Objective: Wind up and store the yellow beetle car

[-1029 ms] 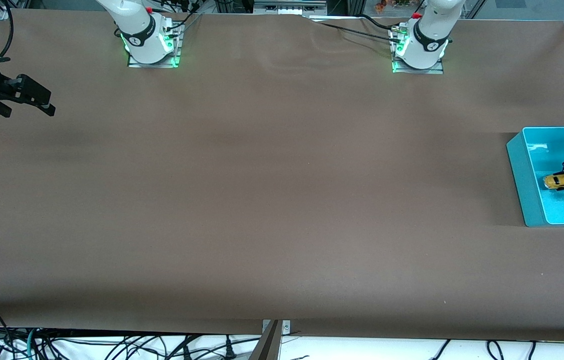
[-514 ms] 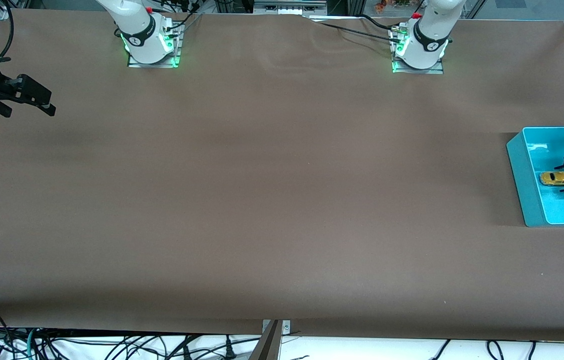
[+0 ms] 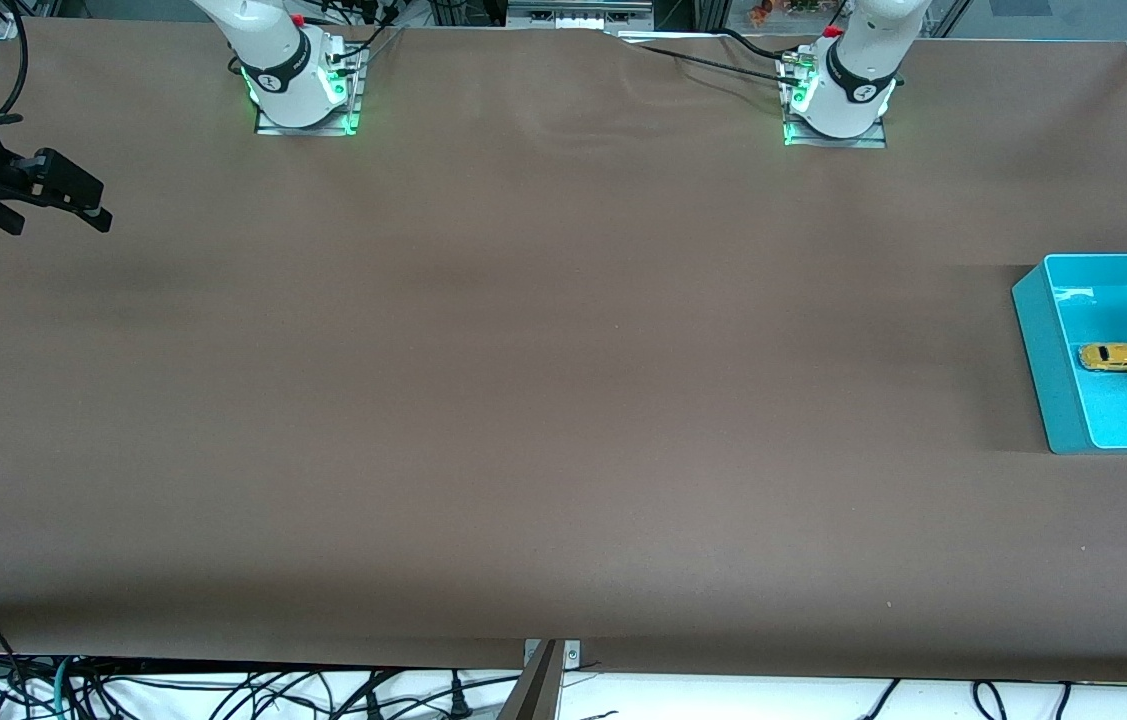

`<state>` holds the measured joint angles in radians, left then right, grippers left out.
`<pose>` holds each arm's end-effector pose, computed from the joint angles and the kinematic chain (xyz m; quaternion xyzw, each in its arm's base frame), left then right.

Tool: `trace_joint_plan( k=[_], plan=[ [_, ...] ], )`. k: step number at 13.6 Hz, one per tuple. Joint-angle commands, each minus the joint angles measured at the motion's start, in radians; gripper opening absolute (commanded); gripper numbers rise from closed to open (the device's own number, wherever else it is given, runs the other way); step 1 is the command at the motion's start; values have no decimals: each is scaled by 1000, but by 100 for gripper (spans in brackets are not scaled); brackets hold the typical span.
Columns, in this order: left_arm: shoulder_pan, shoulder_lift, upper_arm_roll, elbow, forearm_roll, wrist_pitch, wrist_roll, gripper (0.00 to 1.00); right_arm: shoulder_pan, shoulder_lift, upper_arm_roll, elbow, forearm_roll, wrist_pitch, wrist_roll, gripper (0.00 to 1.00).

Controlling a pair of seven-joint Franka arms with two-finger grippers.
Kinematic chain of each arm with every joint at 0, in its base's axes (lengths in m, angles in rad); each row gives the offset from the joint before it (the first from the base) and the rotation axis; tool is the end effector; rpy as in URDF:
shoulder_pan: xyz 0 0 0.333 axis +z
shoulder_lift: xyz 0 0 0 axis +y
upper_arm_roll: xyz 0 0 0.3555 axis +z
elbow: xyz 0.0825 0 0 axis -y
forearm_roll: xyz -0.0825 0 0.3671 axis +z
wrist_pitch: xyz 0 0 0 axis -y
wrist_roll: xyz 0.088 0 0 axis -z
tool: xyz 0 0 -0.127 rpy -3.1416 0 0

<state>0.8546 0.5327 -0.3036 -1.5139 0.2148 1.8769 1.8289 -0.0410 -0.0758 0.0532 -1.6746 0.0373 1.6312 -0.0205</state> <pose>0.5508 0.4018 0.3746 0.7850 -0.6149 -0.0473 0.0580 0.5166 0.0120 0.6418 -0.9996 -0.0155 -0.0162 0.0165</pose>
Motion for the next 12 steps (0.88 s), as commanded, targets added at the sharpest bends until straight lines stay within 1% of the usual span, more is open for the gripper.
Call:
trace_joint_plan(
  k=[1, 2, 4, 6, 8, 9, 10, 11, 12],
  plan=[
    [-28, 1, -58, 114, 15, -184, -219, 100, 4, -2, -1, 15, 0, -13, 8, 100],
    [-54, 1, -78, 157, 20, -255, -318, 100, 4, -2, -1, 15, 0, -13, 8, 100],
    [-127, -2, -92, 216, 18, -375, -506, 100, 4, -2, -1, 15, 0, -14, 7, 100],
    [-192, -31, -95, 241, 8, -432, -690, 100, 4, -2, -1, 15, 0, -13, 8, 100],
    [-264, -87, -97, 233, 6, -435, -868, 100, 4, -2, -1, 13, 1, -13, 8, 100],
    [-317, -123, -94, 219, 8, -435, -976, 100, 4, -2, -1, 15, 1, -13, 8, 100],
    [-356, -140, -94, 218, 6, -441, -1081, 100, 4, -2, -1, 15, 1, -13, 8, 100],
    [-388, -158, -94, 199, -14, -459, -1173, 100, 4, -2, -1, 15, 1, -13, 8, 100],
    [-420, -196, -91, 158, -58, -458, -1274, 100, 4, -2, -1, 15, 1, -13, 8, 100]
  ],
)
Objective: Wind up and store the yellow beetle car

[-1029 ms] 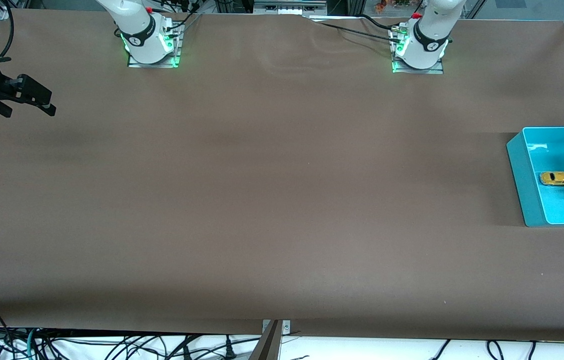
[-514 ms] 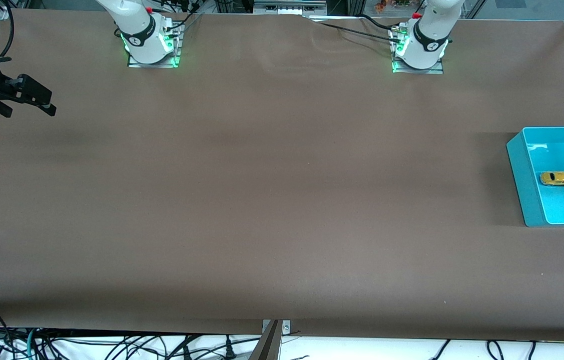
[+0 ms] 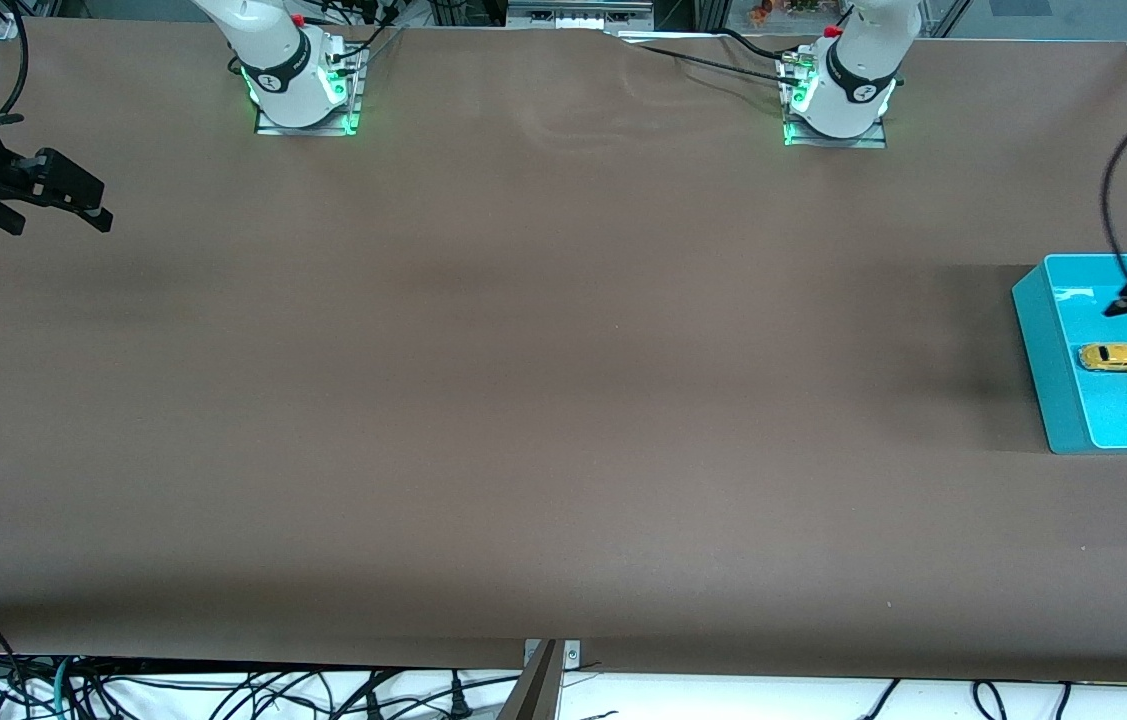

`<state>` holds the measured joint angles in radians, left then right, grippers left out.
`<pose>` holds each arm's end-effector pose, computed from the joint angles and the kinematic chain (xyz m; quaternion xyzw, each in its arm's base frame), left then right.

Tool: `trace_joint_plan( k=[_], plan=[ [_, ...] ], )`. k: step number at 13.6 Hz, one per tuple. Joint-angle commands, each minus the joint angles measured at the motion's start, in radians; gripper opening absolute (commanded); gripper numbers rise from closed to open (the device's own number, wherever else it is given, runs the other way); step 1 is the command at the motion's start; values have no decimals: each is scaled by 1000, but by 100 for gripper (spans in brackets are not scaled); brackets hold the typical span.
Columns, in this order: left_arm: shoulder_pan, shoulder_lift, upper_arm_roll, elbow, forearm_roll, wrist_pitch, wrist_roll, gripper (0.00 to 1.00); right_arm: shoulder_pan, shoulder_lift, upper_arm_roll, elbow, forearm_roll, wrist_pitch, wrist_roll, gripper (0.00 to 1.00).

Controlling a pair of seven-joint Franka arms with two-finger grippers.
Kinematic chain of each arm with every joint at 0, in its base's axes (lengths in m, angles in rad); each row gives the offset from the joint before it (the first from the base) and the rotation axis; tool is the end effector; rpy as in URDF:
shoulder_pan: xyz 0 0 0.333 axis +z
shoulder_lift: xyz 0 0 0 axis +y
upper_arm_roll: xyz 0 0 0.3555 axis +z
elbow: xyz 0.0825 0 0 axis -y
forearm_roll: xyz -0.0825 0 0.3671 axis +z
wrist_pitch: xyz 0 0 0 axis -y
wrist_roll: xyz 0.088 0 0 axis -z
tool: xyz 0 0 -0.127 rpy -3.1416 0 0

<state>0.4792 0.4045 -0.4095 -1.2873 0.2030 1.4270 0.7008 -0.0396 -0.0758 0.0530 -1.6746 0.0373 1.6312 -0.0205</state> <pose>0.6270 0.1231 0.5346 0.9465 -0.3002 -0.1161 0.0238 0.5166 0.0126 0.6418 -0.9996 -0.0161 -0.0162 0.0166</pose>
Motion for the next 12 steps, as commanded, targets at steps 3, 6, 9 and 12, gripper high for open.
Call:
trace_joint_plan(
  k=[3, 6, 9, 12],
  plan=[
    [-103, -121, 23, -110, -66, 12, -369, 100, 4, -2, -1, 15, 1, -13, 7, 100],
    [-249, -200, 157, -145, -77, 79, -490, 100, 4, -2, -1, 15, 1, -14, 8, 100],
    [-310, -344, 247, -318, -191, 246, -595, 100, 4, -2, 1, 15, 1, -14, 8, 100],
    [-404, -395, 335, -394, -201, 291, -711, 100, 4, -2, 1, 15, 1, -14, 7, 100]
  ],
)
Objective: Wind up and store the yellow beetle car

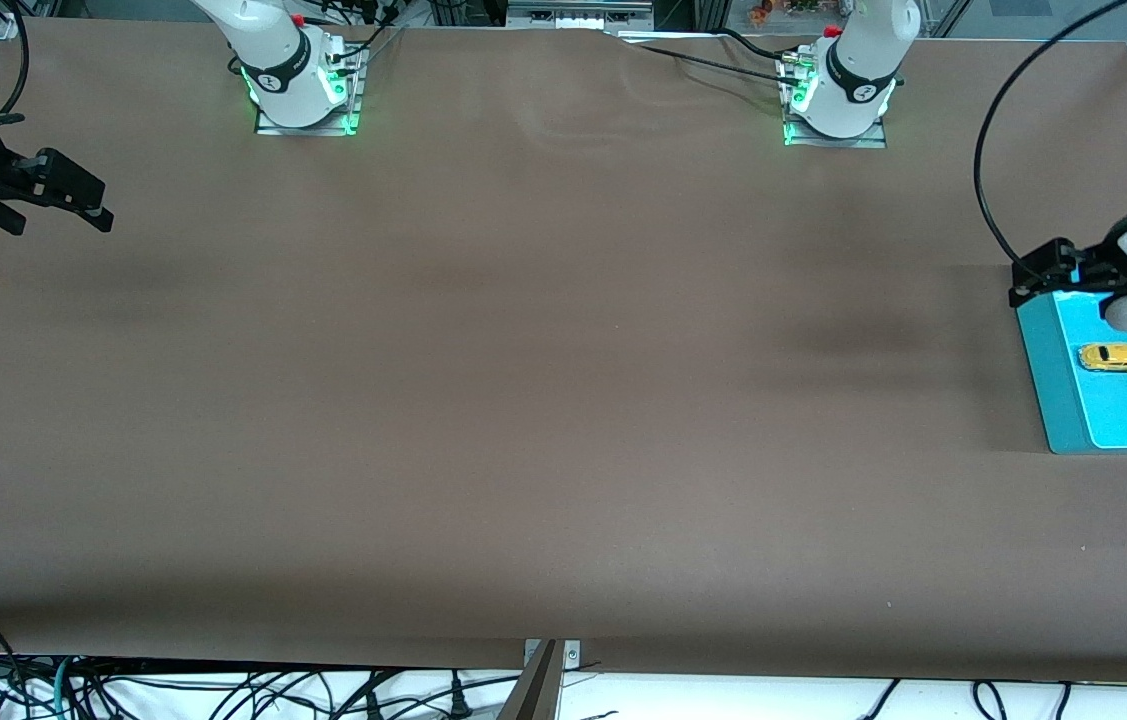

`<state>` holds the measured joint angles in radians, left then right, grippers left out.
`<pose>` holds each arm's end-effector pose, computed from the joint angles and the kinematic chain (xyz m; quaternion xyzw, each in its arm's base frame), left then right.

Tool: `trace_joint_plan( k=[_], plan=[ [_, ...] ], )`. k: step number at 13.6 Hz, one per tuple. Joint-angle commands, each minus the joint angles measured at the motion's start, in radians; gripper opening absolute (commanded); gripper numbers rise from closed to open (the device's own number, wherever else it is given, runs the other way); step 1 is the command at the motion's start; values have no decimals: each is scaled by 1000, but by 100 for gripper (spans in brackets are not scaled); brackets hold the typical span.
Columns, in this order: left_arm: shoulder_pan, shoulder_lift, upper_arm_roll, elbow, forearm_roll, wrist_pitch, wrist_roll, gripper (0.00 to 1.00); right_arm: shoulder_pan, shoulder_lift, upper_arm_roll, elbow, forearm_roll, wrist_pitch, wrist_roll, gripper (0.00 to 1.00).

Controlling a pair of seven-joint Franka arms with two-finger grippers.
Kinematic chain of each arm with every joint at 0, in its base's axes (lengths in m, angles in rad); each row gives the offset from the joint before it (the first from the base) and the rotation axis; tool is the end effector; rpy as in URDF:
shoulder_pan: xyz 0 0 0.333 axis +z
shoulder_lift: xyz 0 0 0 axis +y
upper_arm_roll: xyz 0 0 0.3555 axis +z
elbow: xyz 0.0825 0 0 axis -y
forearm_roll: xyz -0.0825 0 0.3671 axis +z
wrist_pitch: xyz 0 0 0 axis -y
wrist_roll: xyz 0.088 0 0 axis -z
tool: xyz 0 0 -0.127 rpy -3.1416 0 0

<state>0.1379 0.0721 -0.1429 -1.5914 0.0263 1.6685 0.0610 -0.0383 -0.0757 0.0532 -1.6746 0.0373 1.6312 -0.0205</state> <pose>0.5695 0.0032 0.6036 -0.9994 0.0340 -0.0026 0.0080 0.5166 0.0134 0.6418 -0.9996 -0.0168 -0.0161 0.0166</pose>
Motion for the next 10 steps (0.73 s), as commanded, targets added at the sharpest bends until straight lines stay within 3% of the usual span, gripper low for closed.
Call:
trace_joint_plan(
  k=[1, 10],
  plan=[
    [-73, -61, 77, -90, -26, 50, -84, 100, 3, -2, 0, 15, 1, -14, 8, 100],
    [-119, -121, 104, -139, -40, 40, -79, 100, 3, -2, 2, 13, 1, -14, 8, 100]
  ],
)
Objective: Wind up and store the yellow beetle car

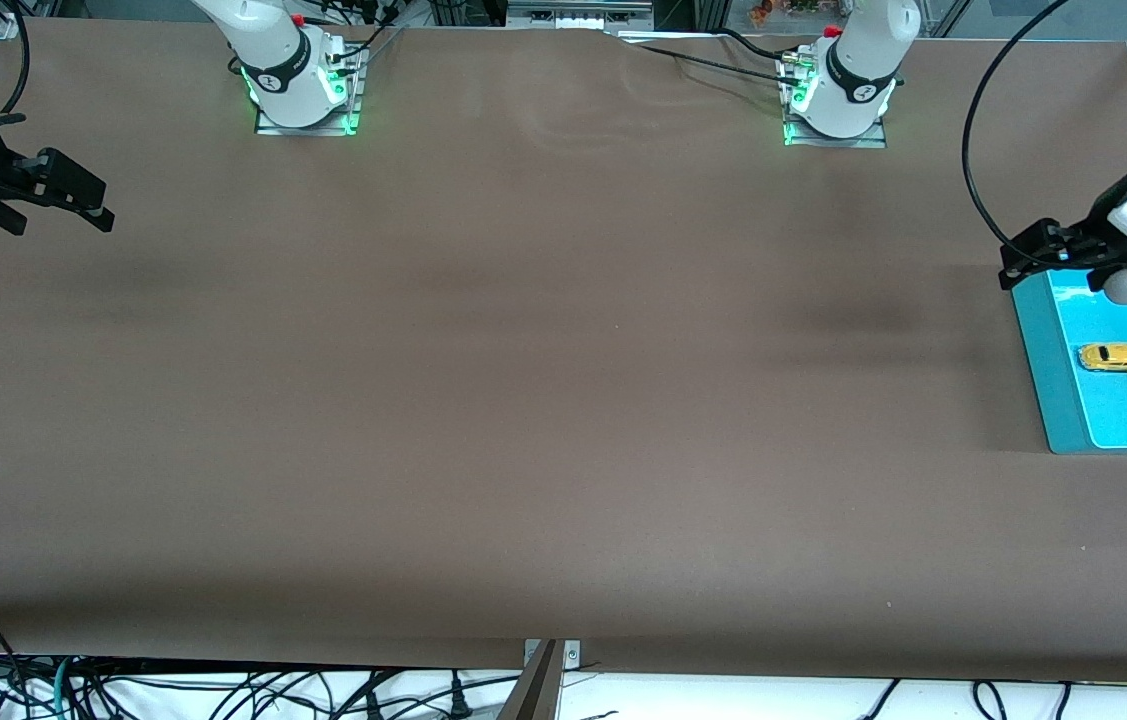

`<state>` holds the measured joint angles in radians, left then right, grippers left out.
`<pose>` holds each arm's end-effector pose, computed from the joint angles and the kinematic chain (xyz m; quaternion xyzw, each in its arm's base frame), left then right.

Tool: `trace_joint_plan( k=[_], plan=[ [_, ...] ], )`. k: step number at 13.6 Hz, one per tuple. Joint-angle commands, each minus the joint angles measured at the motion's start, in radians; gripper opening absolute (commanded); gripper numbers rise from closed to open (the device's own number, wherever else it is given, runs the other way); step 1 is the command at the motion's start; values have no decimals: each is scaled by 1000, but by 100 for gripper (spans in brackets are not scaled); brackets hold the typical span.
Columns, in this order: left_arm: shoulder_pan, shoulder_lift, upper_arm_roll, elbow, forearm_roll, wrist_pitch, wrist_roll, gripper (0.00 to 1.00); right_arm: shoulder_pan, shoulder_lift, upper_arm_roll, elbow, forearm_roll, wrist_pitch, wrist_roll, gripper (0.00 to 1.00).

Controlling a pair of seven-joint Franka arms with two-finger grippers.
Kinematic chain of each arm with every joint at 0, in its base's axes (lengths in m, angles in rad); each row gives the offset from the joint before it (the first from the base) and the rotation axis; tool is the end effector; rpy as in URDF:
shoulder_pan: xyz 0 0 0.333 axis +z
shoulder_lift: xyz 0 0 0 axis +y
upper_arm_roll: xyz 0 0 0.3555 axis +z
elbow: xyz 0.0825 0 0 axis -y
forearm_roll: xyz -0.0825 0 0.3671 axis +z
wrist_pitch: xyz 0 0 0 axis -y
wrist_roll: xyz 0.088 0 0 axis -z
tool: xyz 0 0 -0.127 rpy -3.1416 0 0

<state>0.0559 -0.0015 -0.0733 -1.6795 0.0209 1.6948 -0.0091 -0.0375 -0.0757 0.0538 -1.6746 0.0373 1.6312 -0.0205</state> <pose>0.5459 -0.0071 0.6059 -0.9999 0.0054 -0.0085 0.0103 0.5166 0.0141 0.6418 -0.9996 -0.0175 -0.0161 0.0166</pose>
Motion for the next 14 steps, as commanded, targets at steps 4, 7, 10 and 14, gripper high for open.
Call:
trace_joint_plan(
  k=[4, 7, 10, 14],
  plan=[
    [-96, -44, 84, -54, -47, 16, 1, 100, 2, -2, 0, 13, 3, -14, 7, 100],
    [-97, -44, 84, -55, -47, 8, 0, 100, 2, -2, 0, 15, 3, -14, 7, 100],
    [-102, -46, 84, -55, -47, -91, 6, 100, 4, -2, 0, 13, 3, -14, 7, 100],
    [-103, -49, 83, -48, -82, -110, 6, 100, 2, -2, 0, 13, 1, -14, 5, 100]
  ],
)
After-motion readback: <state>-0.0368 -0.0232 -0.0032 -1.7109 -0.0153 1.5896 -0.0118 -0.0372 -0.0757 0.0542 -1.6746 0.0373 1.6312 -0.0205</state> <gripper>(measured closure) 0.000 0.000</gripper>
